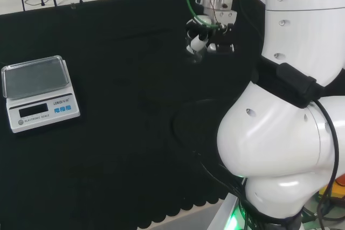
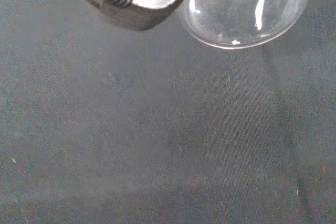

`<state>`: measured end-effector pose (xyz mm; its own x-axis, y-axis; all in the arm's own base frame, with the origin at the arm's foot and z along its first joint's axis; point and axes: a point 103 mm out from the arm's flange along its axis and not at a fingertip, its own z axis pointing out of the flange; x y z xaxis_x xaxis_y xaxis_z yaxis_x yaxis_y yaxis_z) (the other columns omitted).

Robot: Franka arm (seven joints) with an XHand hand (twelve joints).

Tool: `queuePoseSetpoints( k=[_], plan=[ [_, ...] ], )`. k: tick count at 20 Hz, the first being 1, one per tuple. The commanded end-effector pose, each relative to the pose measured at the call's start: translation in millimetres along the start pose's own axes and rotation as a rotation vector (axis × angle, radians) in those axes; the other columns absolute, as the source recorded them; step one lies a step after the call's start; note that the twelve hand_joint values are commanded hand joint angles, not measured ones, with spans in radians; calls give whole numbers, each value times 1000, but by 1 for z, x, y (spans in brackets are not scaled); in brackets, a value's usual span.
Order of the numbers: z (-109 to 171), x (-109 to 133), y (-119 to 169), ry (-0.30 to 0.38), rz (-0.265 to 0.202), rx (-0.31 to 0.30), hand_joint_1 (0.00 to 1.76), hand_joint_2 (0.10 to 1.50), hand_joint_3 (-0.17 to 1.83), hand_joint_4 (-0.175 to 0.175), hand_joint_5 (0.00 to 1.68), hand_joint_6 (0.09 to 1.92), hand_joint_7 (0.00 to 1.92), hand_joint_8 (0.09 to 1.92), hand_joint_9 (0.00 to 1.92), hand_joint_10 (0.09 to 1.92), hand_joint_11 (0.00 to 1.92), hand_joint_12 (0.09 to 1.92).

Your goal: Put the beaker on the electronic balance.

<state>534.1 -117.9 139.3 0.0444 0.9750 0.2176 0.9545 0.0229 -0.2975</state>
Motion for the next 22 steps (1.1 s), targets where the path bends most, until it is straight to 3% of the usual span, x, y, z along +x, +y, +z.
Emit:
queuePoseSetpoints(
  k=[1,2,5,8,11,14,21,22],
  plan=[
    [-26,14,-10,-33,-19,-17,1320,1274,14,-175,611,1538,503,1569,806,1510,1108,1196],
    [-26,18,-10,-35,-23,-15,1320,1274,13,-175,612,1537,503,1569,807,1509,1108,1197],
    [-32,26,-11,-35,-43,-14,1316,1250,10,-93,651,1475,563,1533,863,1441,1111,1198],
    [-41,38,-9,-39,-65,-10,1317,1242,10,-78,665,1455,579,1521,878,1420,1113,1194],
    [-49,67,-10,-48,-105,-12,1317,1240,11,-77,670,1450,580,1520,880,1417,1113,1192],
    [-56,118,-8,-49,-162,-14,1318,1240,11,-78,672,1448,580,1519,880,1416,1112,1192],
    [-49,264,4,-90,-354,21,1321,1229,17,-80,689,1429,591,1504,890,1398,1109,1187],
    [-45,282,6,-93,-378,30,1324,1236,20,-115,673,1452,571,1514,871,1419,1106,1188]
  ],
)
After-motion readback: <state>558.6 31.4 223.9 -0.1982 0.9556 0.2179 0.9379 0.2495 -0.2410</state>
